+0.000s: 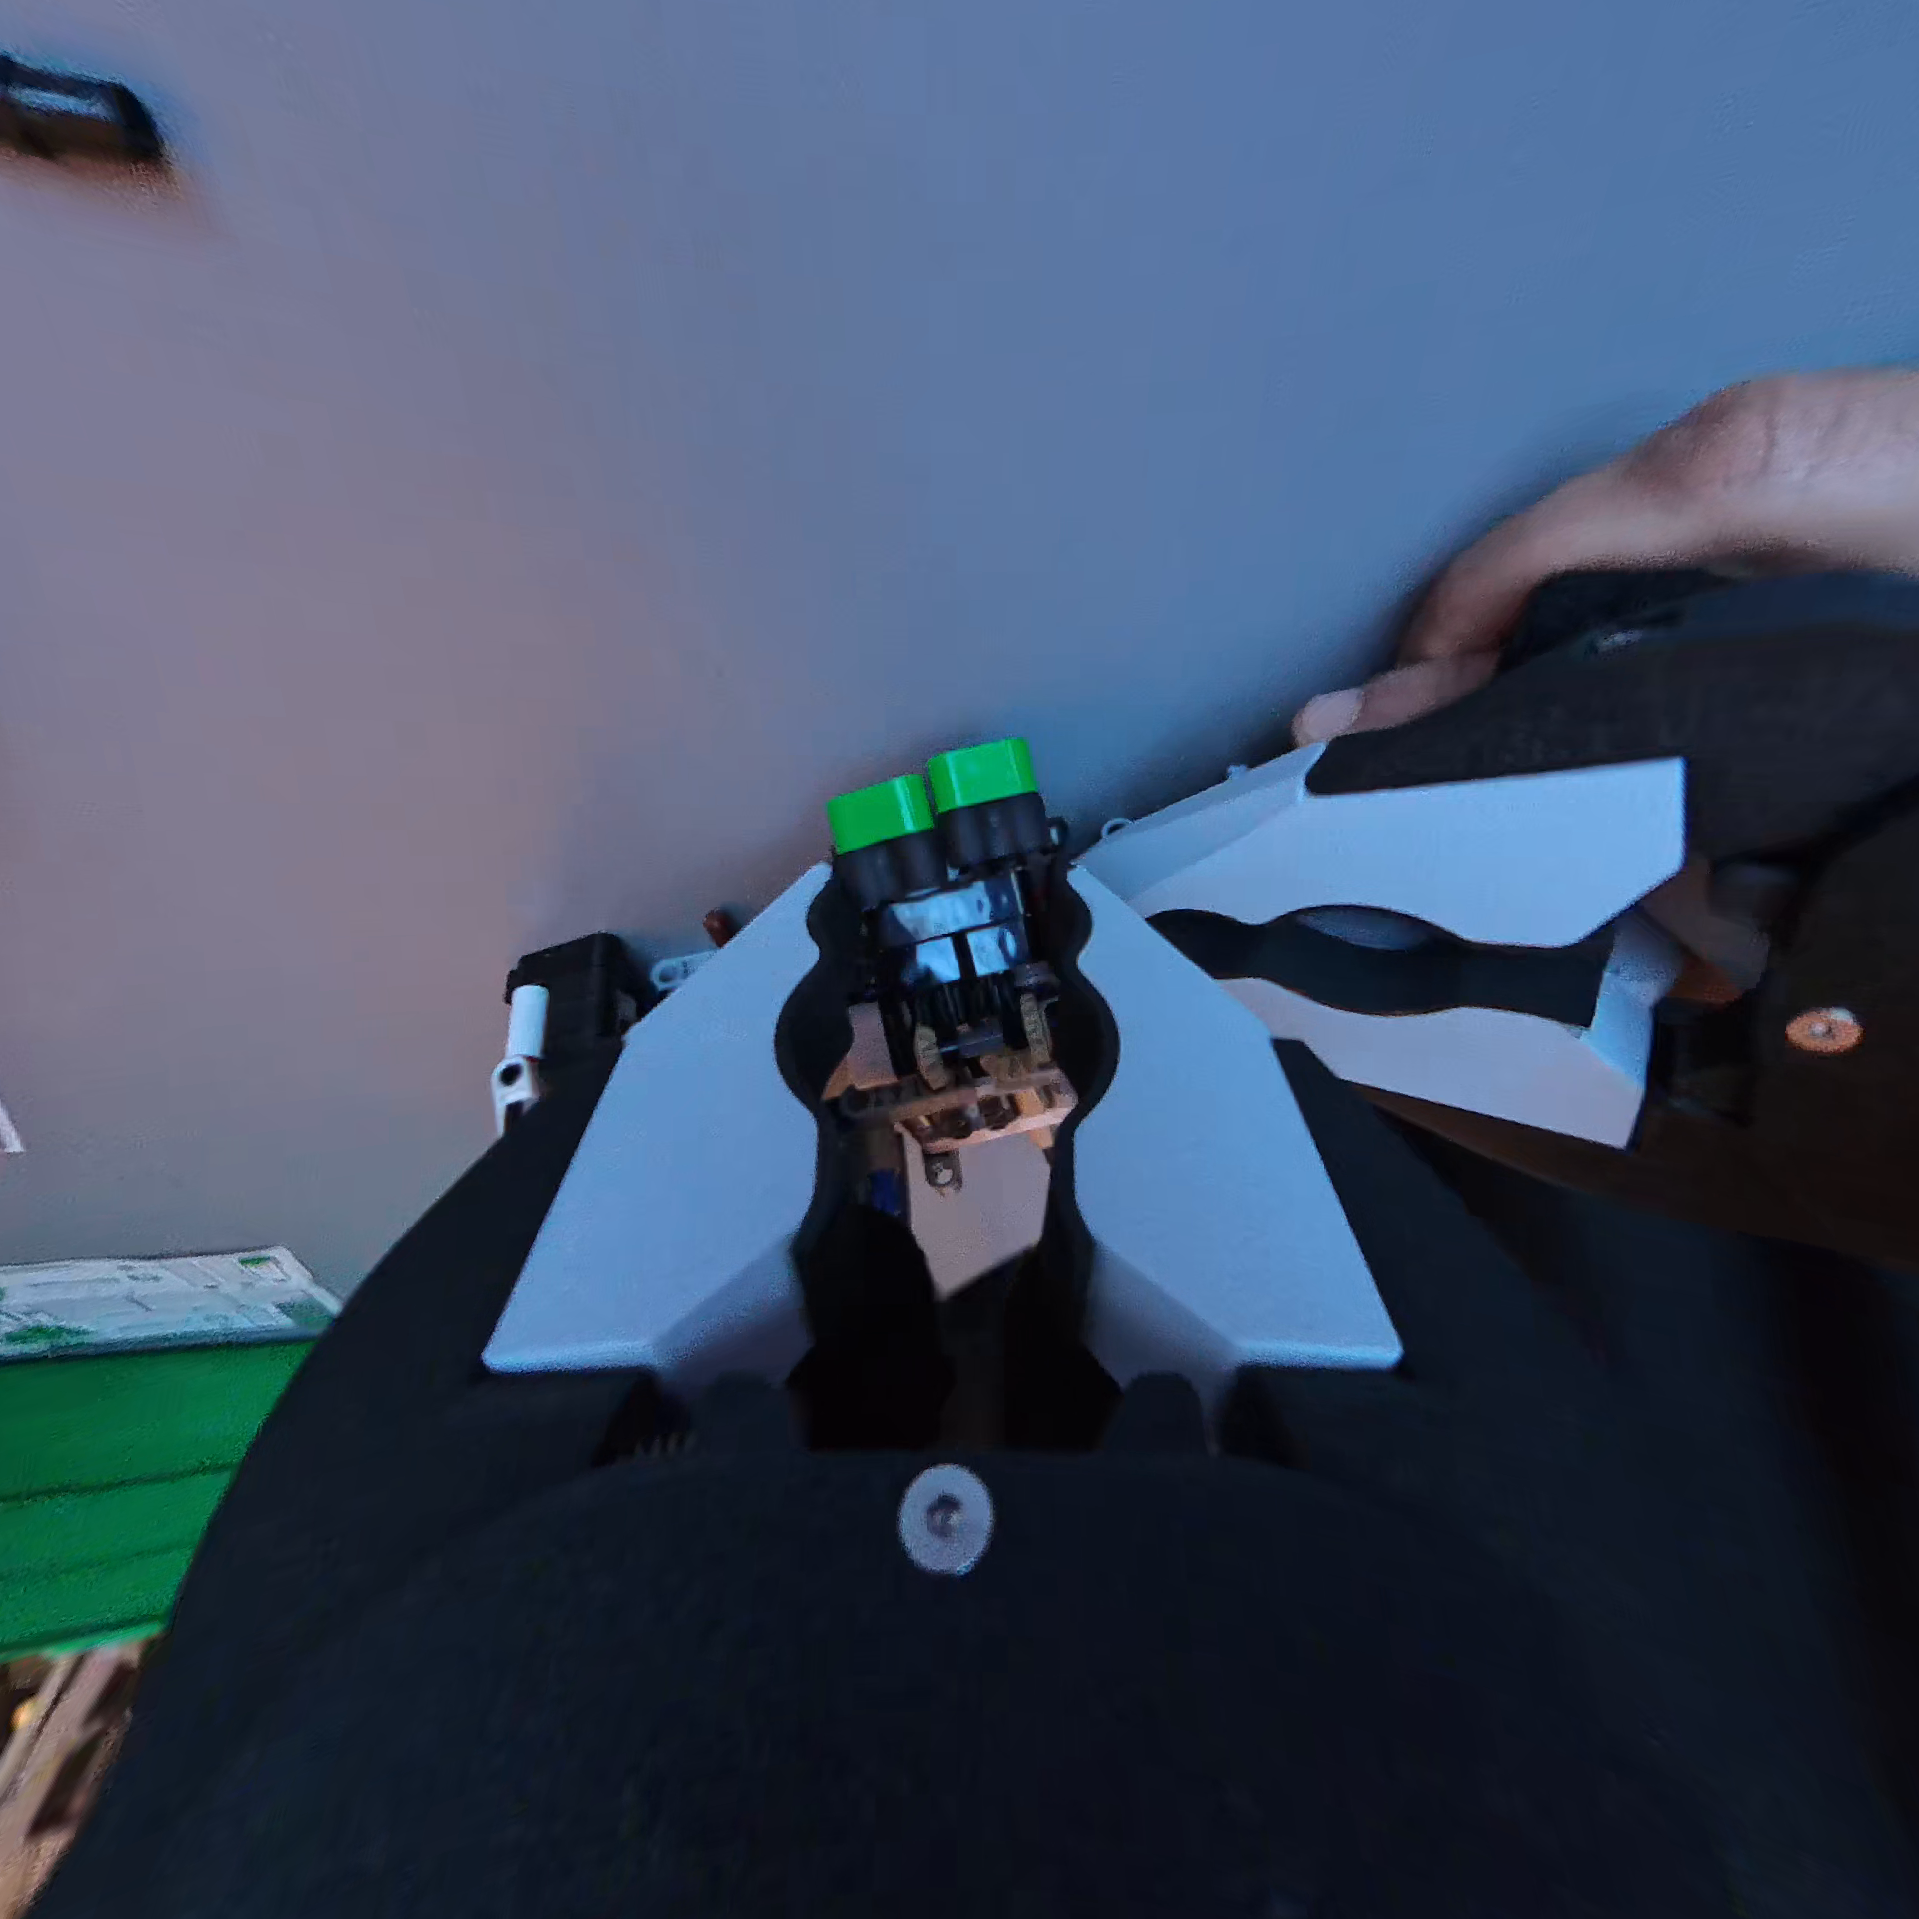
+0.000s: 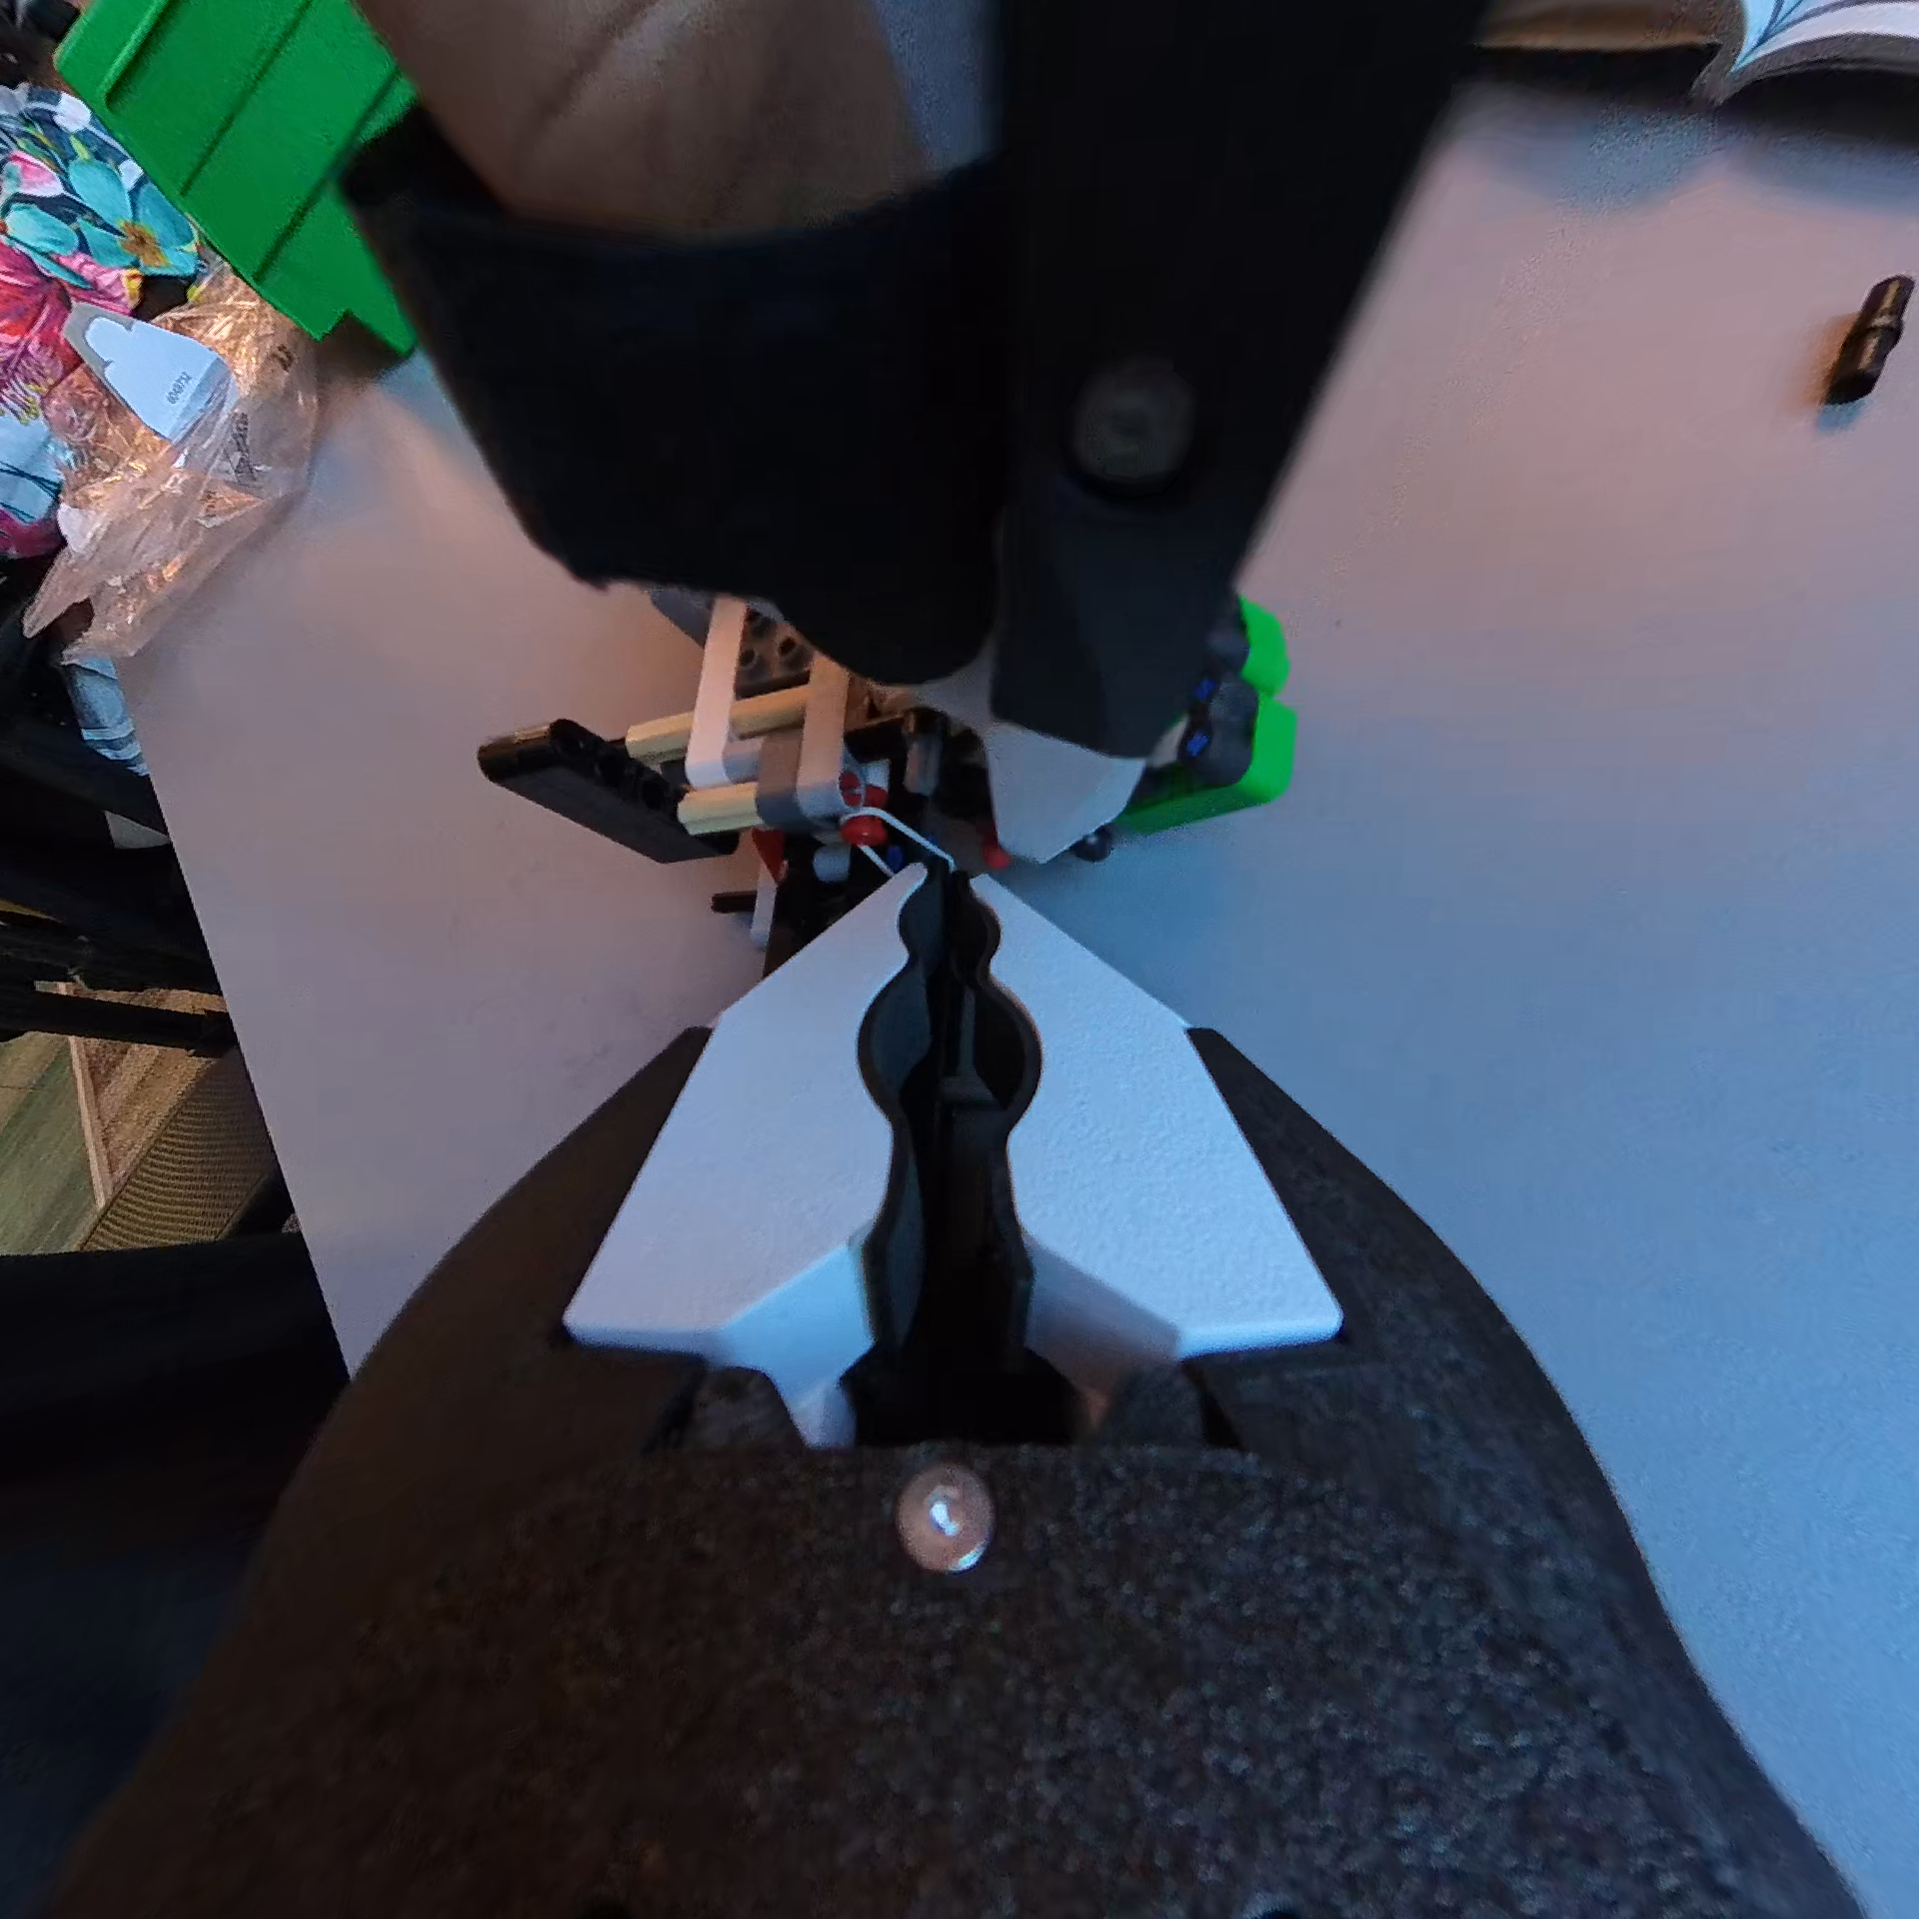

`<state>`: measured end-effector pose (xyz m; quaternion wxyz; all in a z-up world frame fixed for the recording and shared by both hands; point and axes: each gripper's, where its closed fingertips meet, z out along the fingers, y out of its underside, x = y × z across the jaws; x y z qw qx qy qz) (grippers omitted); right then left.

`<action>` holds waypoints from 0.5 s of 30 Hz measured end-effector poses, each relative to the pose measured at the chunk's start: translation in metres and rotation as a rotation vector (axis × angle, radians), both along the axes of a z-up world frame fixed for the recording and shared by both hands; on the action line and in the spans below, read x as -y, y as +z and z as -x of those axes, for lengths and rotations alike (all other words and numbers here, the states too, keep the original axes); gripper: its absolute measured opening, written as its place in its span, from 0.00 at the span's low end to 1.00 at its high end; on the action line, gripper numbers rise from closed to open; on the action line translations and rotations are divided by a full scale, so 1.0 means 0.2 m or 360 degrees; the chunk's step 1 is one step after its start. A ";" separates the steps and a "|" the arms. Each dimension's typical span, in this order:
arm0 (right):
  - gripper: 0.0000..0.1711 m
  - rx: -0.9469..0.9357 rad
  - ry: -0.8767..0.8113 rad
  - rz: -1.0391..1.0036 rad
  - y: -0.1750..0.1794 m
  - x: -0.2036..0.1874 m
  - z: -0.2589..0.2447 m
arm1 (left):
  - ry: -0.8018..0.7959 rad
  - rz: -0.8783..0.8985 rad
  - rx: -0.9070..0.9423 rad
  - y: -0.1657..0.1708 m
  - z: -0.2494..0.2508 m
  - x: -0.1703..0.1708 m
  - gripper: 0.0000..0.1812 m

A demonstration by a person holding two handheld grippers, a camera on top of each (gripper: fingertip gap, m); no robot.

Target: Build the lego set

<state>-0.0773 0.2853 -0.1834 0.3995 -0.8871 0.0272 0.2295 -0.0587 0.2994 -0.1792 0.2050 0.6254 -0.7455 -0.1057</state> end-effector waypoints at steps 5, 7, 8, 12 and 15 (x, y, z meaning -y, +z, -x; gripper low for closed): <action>0.00 -0.0051 -0.0017 -0.0059 0.03 0.00 -0.01 | -0.0052 0.0016 0.0350 0.05 -0.01 0.00 0.19; 0.00 -0.0087 -0.0020 -0.0091 0.05 0.00 -0.01 | -0.0047 0.0012 0.0541 0.08 -0.02 0.00 0.19; 0.00 -0.0104 -0.0018 -0.0103 0.06 0.00 -0.01 | -0.0052 0.0012 0.0643 0.10 -0.03 0.00 0.18; 0.00 -0.0092 -0.0010 -0.0165 0.09 -0.02 0.00 | -0.0034 0.0034 0.1004 0.17 -0.03 -0.01 0.18; 0.00 -0.0070 -0.0020 -0.0239 0.12 -0.03 -0.02 | 0.0022 0.0037 0.1200 0.19 -0.02 -0.01 0.18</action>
